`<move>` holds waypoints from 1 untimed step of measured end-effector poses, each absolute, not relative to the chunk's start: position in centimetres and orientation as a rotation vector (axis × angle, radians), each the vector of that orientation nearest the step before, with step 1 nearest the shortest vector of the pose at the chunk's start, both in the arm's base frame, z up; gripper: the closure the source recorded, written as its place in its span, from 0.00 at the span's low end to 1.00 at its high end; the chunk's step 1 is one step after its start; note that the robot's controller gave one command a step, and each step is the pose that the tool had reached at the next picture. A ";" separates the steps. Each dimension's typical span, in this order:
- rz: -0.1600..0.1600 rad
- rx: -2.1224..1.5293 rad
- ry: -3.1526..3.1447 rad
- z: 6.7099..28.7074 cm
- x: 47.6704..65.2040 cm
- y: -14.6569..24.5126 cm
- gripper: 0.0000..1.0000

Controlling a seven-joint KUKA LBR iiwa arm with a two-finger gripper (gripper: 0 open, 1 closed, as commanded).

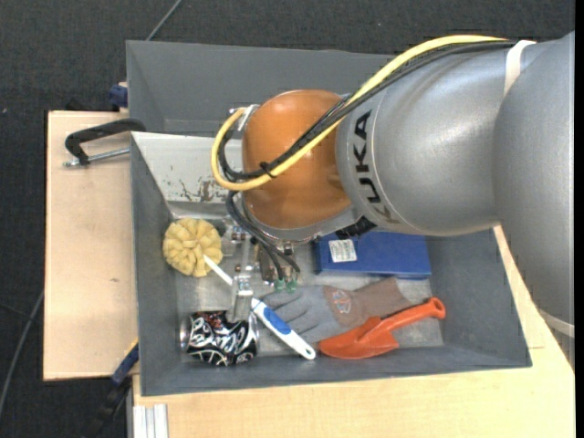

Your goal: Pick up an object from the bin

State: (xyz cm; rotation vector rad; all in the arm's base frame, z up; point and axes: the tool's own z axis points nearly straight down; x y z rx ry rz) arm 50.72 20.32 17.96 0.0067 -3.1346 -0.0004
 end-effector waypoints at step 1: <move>-0.003 0.002 -3.143 18.4 50.9 20.2 0.00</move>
Offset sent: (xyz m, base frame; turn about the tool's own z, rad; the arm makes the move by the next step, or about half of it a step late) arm 0.0530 0.0050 -0.0557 0.3598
